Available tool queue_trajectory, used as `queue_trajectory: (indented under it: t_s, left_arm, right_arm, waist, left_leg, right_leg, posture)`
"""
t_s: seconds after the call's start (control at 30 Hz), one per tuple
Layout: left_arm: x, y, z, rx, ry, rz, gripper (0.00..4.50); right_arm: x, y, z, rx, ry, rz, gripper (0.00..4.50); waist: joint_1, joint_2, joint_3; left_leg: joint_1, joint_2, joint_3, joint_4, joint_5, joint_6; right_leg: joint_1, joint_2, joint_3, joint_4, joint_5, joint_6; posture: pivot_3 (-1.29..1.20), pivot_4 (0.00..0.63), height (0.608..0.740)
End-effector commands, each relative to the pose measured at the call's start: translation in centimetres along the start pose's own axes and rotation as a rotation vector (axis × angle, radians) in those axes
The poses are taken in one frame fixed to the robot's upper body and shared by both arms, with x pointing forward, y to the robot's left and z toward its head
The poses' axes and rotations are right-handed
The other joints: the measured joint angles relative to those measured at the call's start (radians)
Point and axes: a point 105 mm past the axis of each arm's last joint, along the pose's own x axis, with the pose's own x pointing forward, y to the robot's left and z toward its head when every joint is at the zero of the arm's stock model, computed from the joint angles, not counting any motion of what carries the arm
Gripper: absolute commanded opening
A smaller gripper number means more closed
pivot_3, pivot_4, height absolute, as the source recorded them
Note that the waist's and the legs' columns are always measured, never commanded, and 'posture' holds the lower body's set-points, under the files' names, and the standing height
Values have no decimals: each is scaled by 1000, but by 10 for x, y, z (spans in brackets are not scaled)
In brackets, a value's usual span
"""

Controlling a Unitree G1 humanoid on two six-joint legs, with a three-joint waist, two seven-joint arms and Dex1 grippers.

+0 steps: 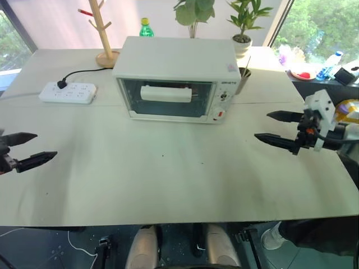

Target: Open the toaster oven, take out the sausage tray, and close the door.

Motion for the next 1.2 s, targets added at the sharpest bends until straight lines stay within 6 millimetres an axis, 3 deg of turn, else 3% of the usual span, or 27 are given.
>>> queue_trajectory:
  t_s: [0.03, 0.4, 0.6, 0.7, 0.87, 1.2]
  left_arm:
    - [-7, 2, 13, 53, -35, 23, 4440]
    - [0, 6, 11, -5, -100, 42, 4440]
    - [15, -17, 47, 3, -224, -115, 4440]
    - [30, -39, 67, 45, -261, -256, 4440]
    - [54, -60, 86, 112, -285, -392, 4440]
    - [83, -83, 109, 170, -312, -541, 4440]
  right_arm:
    - [-3, 0, 10, -50, -18, -9, 4500]
    - [-2, 1, 16, -25, -43, -37, 4500]
    - [11, 18, 34, -31, -92, 27, 4500]
    - [25, 38, 46, -27, -134, 122, 4500]
    - [55, 59, 54, -23, -180, 217, 4500]
    - [118, 61, 62, -34, -229, 209, 4500]
  waist:
    - [0, 0, 0]
    - [0, 0, 0]
    - [2, 0, 0]
    - [0, 0, 0]
    - [-1, 0, 0]
    - [-2, 0, 0]
  left_leg:
    - [0, 0, 0, 0, 0, 0]
    - [0, 0, 0, 0, 0, 0]
    - [0, 0, 0, 0, 0, 0]
    - [0, 0, 0, 0, 0, 0]
    - [0, -2, 0, 0, 0, 0]
    - [0, -3, -1, 1, 0, 0]
  right_leg:
    - [0, 0, 0, 0, 0, 0]
    - [0, 0, 0, 0, 0, 1]
    - [0, 0, 0, 0, 1, 2]
    - [1, 0, 0, 0, 2, 3]
    - [0, 1, 0, 1, 2, 3]
    - [0, 1, 0, 1, 2, 3]
  posture:
    - [0, 150, 717]
    - [0, 150, 717]
    - [0, 150, 717]
    - [0, 150, 717]
    - [0, 150, 717]
    - [0, 150, 717]
